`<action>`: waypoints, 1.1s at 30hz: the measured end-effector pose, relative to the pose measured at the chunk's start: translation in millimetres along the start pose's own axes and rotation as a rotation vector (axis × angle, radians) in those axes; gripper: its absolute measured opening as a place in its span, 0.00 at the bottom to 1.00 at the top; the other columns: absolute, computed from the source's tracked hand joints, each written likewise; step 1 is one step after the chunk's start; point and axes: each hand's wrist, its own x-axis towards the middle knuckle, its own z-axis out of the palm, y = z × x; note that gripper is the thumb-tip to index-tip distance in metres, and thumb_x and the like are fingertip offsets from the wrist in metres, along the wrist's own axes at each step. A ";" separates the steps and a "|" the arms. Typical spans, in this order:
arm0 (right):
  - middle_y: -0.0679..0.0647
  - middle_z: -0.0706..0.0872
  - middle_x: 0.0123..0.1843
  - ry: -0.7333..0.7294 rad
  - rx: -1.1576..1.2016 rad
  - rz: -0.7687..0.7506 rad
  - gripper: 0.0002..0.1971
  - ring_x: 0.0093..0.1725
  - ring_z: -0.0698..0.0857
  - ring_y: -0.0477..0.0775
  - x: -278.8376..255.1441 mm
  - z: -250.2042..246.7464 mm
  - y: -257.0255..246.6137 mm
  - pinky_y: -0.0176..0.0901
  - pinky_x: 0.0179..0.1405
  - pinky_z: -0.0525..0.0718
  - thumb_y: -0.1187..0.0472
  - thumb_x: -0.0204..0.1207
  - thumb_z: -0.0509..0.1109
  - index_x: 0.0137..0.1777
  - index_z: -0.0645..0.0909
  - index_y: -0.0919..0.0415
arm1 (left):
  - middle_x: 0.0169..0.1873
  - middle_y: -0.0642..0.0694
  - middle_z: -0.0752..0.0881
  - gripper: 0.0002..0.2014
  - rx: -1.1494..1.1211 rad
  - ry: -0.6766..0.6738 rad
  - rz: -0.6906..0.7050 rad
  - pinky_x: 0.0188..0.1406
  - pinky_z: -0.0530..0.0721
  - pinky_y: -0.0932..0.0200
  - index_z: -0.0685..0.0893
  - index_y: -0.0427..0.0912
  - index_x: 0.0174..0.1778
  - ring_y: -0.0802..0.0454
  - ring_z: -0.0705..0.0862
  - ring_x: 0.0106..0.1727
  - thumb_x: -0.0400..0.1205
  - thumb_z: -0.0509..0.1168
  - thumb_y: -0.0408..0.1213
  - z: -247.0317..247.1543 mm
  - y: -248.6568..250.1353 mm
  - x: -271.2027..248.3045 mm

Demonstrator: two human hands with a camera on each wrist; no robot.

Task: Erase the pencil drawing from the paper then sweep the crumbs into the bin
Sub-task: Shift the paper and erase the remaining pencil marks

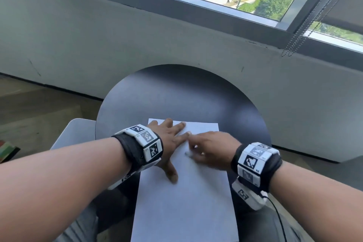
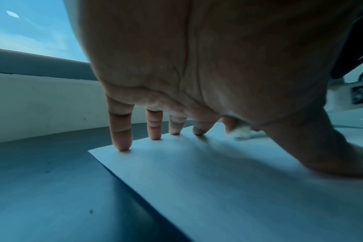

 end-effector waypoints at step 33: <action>0.58 0.84 0.53 0.081 -0.026 0.337 0.10 0.48 0.82 0.66 -31.1 12.8 -22.9 0.51 0.41 0.74 0.49 0.86 0.52 0.48 0.63 0.54 | 0.86 0.53 0.32 0.66 -0.106 -0.047 -0.118 0.80 0.50 0.29 0.33 0.61 0.84 0.45 0.35 0.87 0.57 0.58 0.87 49.6 -4.5 -78.3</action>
